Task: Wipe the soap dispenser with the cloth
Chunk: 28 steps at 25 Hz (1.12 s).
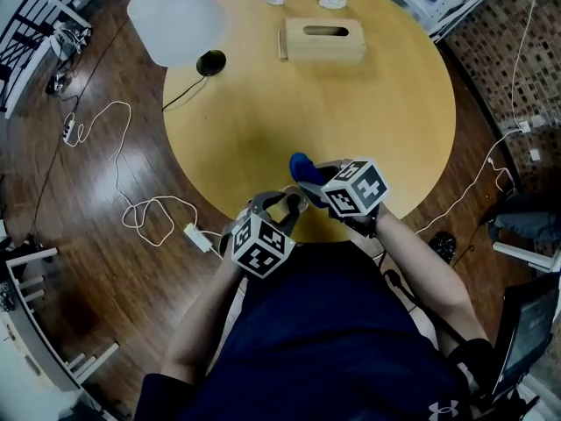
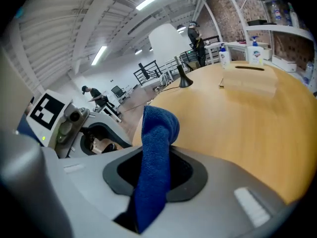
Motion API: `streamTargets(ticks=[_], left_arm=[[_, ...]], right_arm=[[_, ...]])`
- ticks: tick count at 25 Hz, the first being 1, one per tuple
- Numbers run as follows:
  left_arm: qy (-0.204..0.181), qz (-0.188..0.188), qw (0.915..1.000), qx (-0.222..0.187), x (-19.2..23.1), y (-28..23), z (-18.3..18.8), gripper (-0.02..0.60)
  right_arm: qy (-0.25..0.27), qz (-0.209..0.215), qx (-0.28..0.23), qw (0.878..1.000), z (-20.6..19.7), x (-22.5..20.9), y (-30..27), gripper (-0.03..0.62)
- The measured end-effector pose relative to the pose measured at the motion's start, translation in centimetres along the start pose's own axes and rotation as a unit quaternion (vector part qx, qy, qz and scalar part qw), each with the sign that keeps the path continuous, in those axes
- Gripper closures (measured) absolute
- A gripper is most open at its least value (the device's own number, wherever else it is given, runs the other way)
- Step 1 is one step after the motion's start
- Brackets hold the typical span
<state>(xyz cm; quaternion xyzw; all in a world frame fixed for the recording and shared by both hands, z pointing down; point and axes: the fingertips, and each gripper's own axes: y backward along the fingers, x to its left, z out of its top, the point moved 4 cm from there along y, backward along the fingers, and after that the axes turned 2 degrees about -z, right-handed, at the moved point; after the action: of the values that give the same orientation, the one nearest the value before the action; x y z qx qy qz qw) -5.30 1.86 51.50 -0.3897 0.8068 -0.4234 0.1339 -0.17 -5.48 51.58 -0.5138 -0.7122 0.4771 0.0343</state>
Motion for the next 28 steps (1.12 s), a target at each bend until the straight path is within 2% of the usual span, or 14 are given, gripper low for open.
streamTargets(ticks=[2, 6, 10, 13, 15, 17, 19, 21, 24, 26, 28], left_arm=[[-0.017, 0.005, 0.9998, -0.004, -0.2, -0.3, 0.2, 0.432], [-0.077, -0.037, 0.9963, 0.000, 0.1, -0.3, 0.1, 0.449], [-0.159, -0.100, 0.9818, 0.032, 1.0, -0.1, 0.1, 0.449], [-0.193, -0.125, 0.9717, 0.054, 1.4, -0.1, 0.3, 0.446], [-0.187, -0.114, 0.9741, 0.056, 1.5, 0.0, 0.3, 0.442], [-0.162, -0.079, 0.9825, 0.048, 1.4, 0.2, 0.2, 0.426], [-0.126, -0.037, 0.9907, 0.035, 1.3, 0.6, -0.1, 0.426], [-0.087, -0.009, 0.9960, 0.021, 0.9, 0.8, -0.5, 0.434], [-0.033, 0.010, 0.9994, -0.006, 0.6, 0.7, -0.8, 0.440], [-0.011, 0.018, 0.9996, -0.020, 0.8, 0.7, -0.8, 0.440], [-0.004, 0.022, 0.9994, -0.025, 0.9, 0.7, -0.9, 0.437]], right_arm=[[0.009, 0.011, 0.015, 1.000, -0.2, 0.6, -1.0, 0.497], [-0.017, 0.023, 0.011, 1.000, -1.6, 1.0, -0.8, 0.499], [-0.037, 0.035, 0.009, 0.999, -3.9, 1.9, -0.1, 0.499], [-0.039, 0.035, 0.017, 0.998, -5.4, 2.5, 0.1, 0.499], [-0.058, 0.022, -0.004, 0.998, -5.0, 2.1, 0.7, 0.497], [-0.084, -0.003, -0.048, 0.995, -3.0, 1.1, 1.5, 0.496], [-0.087, -0.012, -0.078, 0.993, -0.7, 0.6, 1.5, 0.496], [-0.069, -0.003, -0.073, 0.995, 0.5, 0.7, 0.5, 0.496], [-0.048, 0.002, -0.040, 0.998, -0.1, 0.8, -1.2, 0.497], [-0.058, 0.005, -0.040, 0.997, -0.9, 0.9, -1.1, 0.497], [-0.076, 0.013, -0.045, 0.996, -1.7, 1.1, -0.7, 0.497]])
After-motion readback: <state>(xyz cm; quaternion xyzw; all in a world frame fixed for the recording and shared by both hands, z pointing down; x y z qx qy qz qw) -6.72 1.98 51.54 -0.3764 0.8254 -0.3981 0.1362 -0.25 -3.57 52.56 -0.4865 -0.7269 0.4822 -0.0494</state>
